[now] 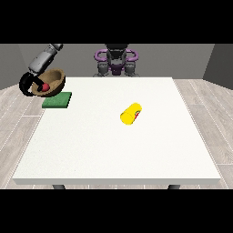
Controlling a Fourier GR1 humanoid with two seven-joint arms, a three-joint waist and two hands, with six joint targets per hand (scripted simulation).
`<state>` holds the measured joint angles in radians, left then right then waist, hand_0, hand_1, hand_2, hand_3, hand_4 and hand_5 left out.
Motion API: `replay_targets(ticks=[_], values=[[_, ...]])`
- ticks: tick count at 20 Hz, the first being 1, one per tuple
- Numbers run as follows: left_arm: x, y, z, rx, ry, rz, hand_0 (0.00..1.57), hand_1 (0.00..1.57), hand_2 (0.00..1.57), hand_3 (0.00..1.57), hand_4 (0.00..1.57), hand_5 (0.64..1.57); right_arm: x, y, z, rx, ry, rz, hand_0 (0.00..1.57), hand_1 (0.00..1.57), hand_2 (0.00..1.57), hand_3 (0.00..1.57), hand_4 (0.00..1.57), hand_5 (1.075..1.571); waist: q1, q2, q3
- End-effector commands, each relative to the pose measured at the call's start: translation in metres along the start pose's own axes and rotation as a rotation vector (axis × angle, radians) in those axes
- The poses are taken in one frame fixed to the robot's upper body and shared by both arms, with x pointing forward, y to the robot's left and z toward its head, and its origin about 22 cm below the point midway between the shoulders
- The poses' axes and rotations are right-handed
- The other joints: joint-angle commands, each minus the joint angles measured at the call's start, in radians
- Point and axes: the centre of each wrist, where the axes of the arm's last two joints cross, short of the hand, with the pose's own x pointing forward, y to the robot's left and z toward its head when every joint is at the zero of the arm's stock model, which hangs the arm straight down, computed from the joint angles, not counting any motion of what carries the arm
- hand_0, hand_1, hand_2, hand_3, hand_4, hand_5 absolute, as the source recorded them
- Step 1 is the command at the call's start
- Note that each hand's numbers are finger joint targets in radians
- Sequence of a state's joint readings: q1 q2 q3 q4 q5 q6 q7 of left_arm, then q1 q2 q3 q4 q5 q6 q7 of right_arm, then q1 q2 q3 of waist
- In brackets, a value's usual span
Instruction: Pick the cup and pour the ball into the bowl, then pick the bowl and place it on the pad
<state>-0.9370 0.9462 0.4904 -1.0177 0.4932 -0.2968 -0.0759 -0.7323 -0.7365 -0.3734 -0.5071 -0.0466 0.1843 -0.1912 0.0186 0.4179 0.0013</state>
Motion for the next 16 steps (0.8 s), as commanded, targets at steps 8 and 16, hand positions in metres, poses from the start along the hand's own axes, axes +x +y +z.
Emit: replay_targets(ticks=[8,16], values=[[-0.015,0.013,0.007,0.008,0.013,-0.013,0.00,0.00,0.00,0.00,0.00,1.526,0.025,0.016,-0.013,0.067,0.036,0.021,1.57,1.57,1.57,1.19,1.19,1.570,-0.005,-0.018,-0.0009],[0.017,0.028,0.006,0.037,-0.027,-0.024,0.00,0.00,0.00,0.00,0.00,1.523,-0.037,0.006,0.010,-0.033,0.158,-0.157,1.57,1.57,1.57,1.57,0.89,1.562,-0.011,0.026,0.0006]])
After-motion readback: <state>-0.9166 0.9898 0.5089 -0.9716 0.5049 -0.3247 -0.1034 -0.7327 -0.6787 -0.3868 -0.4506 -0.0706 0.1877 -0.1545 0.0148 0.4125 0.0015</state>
